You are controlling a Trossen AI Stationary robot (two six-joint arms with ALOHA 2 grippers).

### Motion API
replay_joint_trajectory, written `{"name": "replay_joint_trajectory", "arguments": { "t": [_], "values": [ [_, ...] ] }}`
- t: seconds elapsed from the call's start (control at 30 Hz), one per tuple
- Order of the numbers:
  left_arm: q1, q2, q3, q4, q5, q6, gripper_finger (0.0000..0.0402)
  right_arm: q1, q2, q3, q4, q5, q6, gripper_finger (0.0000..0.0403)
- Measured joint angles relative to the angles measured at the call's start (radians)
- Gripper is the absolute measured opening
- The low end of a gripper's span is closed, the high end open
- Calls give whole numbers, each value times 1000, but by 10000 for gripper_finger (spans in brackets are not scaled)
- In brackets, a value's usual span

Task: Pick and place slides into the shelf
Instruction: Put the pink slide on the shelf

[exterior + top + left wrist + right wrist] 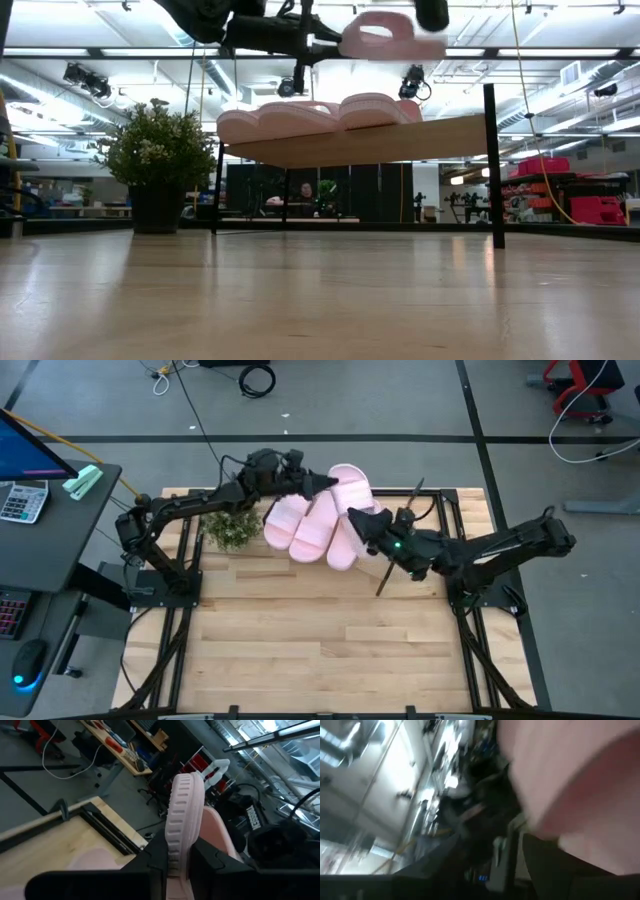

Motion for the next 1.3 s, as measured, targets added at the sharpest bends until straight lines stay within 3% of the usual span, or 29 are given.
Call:
{"name": "replay_joint_trajectory", "arguments": {
  "t": [0.33, 0.5, 0.67, 0.8, 1.03, 1.3],
  "values": [
    [83, 2, 48, -34, 299, -21, 56, -5, -140, 2, -56, -284, -246, 210],
    [89, 2, 48, -85, 448, 23, 51, -2, -245, 2, -330, -296, -274, 198],
    [72, 2, 48, -80, 531, 17, 55, -26, -319, 2, -557, -293, -276, 195],
    [42, 1, 48, -78, 564, 0, 54, -57, -331, 1, -634, -307, -294, 200],
    [-13, 1, 48, -76, 564, -1, 55, -145, -283, 1, -610, -454, -298, 200],
    [-44, -2, 48, -96, 530, 10, 51, -222, -241, 0, -438, -622, -391, 194]
  ]
}}
